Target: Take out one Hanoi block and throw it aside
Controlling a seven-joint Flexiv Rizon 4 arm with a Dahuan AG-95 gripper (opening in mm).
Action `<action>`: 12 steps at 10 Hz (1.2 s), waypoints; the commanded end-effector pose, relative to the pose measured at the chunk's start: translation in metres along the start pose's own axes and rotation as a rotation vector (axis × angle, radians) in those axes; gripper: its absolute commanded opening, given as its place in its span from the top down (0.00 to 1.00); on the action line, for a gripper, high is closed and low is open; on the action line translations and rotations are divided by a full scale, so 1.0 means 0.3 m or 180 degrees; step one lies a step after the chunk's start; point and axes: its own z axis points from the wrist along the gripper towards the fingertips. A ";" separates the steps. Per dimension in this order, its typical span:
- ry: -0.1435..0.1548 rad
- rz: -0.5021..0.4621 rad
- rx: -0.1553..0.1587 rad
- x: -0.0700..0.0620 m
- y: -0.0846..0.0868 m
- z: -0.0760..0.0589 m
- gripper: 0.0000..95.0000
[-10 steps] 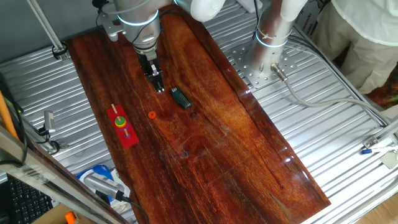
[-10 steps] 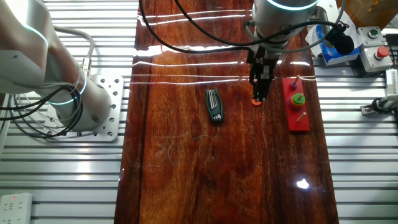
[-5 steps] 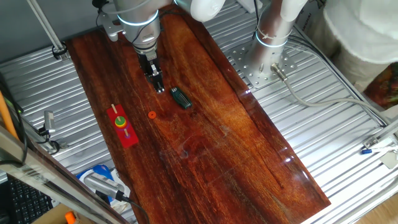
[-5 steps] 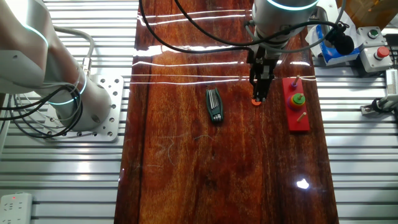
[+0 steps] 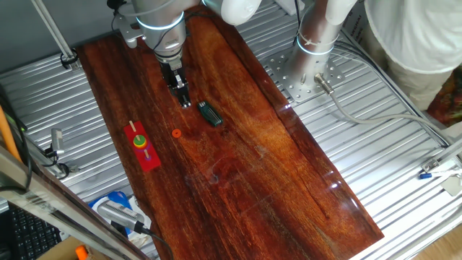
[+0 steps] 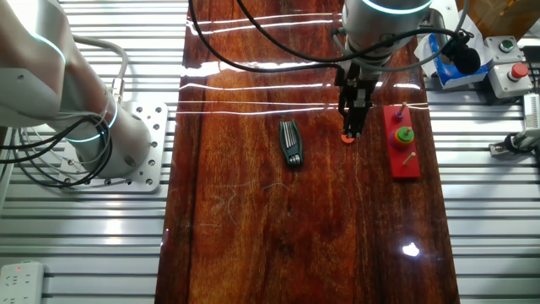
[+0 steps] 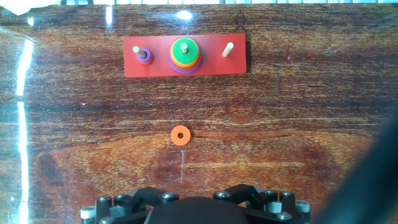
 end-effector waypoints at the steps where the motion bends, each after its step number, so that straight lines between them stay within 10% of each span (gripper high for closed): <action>1: 0.0002 0.0000 0.0000 0.000 0.000 0.000 0.00; 2: -0.0101 -0.0297 -0.0154 0.005 0.000 0.001 1.00; 4: -0.0106 -0.0075 -0.0686 0.005 0.000 0.001 1.00; 7: -0.0109 0.0010 -0.0681 0.008 -0.003 0.000 1.00; 12: -0.0166 -0.0032 0.0337 -0.020 -0.014 0.032 1.00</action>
